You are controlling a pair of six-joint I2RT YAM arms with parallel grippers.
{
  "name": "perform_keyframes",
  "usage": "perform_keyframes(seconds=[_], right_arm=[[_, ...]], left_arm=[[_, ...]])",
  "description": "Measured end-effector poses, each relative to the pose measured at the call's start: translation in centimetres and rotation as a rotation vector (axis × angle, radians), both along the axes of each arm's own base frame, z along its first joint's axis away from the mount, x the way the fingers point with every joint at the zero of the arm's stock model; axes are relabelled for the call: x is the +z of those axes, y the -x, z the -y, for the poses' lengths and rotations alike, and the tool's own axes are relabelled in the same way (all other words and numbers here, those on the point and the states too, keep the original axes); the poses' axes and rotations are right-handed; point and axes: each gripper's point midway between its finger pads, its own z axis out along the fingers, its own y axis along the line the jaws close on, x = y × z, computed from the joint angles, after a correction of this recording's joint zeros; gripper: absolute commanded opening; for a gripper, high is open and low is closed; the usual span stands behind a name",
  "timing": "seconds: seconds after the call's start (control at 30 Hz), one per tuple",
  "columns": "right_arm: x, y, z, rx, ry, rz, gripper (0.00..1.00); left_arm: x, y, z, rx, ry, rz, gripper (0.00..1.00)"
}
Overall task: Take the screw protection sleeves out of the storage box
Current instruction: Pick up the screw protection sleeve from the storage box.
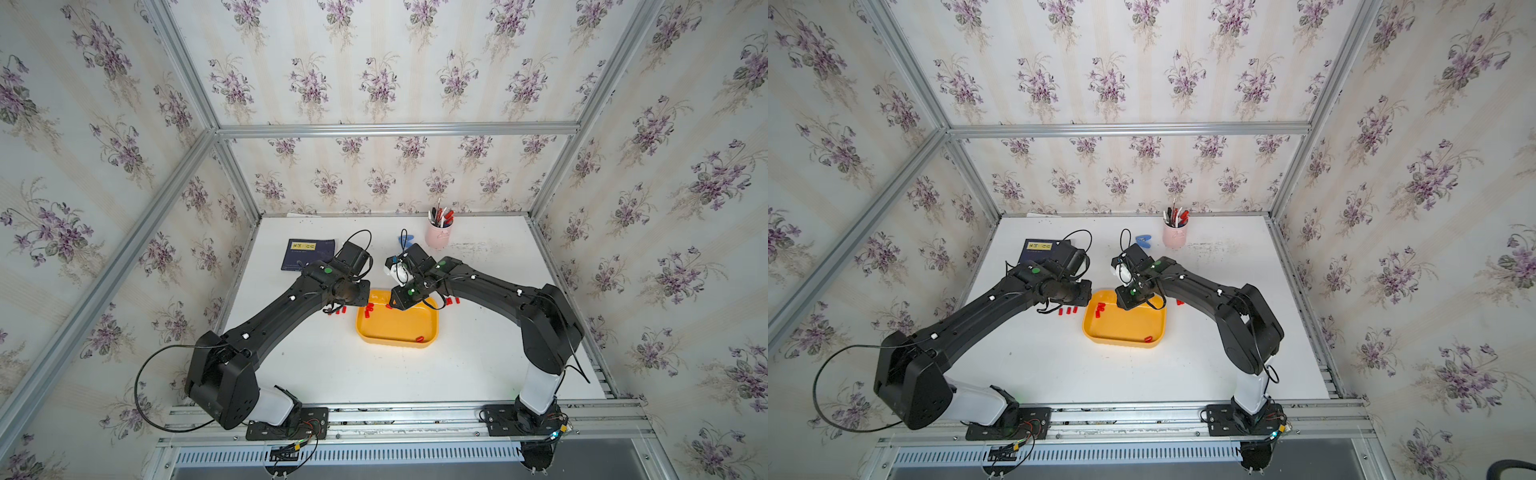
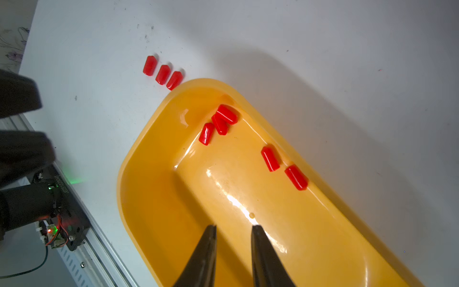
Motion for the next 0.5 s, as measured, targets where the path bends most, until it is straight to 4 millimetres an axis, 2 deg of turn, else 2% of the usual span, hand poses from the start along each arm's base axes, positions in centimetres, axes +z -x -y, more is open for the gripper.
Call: perform_keyframes(seconds=[0.3, 0.5], right_arm=[[-3.5, -1.1, -0.5, 0.066, 0.125, 0.038, 0.30], [-4.7, -1.7, -1.4, 0.090, 0.163, 0.068, 0.30]], left_arm=[[-0.9, 0.0, -1.2, 0.035, 0.000, -0.005, 0.38], [-1.4, 0.0, -1.2, 0.034, 0.011, -0.012, 0.38]])
